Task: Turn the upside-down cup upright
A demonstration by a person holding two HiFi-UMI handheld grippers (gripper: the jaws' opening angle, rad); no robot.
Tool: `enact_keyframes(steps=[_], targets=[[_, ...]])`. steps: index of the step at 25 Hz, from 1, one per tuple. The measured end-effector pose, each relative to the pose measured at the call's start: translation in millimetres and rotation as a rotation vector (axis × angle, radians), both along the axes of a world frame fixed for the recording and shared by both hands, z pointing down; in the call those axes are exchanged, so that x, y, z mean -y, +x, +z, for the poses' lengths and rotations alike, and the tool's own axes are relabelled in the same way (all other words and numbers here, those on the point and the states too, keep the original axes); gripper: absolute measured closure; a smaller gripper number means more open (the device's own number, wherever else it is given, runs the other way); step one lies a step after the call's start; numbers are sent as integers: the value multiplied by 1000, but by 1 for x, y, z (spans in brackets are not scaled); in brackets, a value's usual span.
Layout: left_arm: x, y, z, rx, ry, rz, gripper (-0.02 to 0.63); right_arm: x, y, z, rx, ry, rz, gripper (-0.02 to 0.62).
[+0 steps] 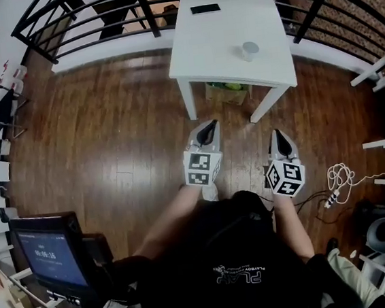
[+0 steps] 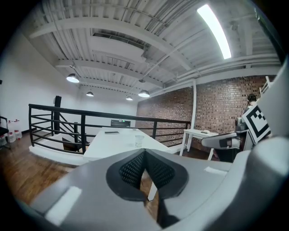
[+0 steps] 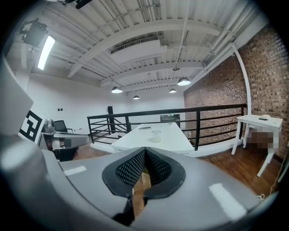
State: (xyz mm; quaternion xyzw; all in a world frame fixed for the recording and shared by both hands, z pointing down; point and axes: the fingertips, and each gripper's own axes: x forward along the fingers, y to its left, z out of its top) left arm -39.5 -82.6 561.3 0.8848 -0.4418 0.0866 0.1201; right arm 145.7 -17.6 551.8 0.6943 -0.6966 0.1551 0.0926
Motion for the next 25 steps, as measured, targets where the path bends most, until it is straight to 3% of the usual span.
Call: enact_keyframes(steps=[7,14,18,21,25], targets=[[-17,14,-4,23,5,-18,611,-11,0,-4,-55,8,-65,581],[-84,57,-6,42,22,-21,611,-69,2,0,5,37,-172,581],[-92,56,-13,48,23,-62,611,-71,-6,-1,10,39,-217,581],[-90,52,-12,69,14,-76,611,-65,-9,0,15,38,-229,581],[-101,63,-10,93,0,-28,611,-73,-3,5,11,24,-208,583]])
